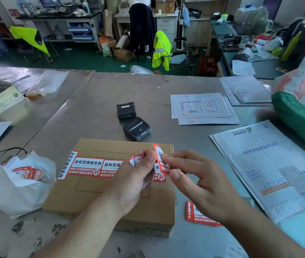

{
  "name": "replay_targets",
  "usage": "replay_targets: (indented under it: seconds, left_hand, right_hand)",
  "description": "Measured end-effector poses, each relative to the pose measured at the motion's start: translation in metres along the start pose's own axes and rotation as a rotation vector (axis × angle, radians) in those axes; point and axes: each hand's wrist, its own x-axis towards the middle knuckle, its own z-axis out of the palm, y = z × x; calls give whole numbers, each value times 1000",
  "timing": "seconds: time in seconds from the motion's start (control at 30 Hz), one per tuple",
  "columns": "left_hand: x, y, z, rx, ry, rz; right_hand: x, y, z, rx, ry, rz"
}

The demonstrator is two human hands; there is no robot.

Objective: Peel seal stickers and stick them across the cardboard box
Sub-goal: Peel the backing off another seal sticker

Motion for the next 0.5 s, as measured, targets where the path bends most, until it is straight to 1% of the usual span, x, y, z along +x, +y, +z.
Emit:
replay_targets:
  seconds: [0.3,0.5]
  left_hand:
    - [4,-3,-7,-17,-21,-6]
    - [4,-4,-9,41,-47,-4]
  right_hand:
    - [1,-2,4,56,-13,-8]
    - [1,-3,7,44,-32,-28]
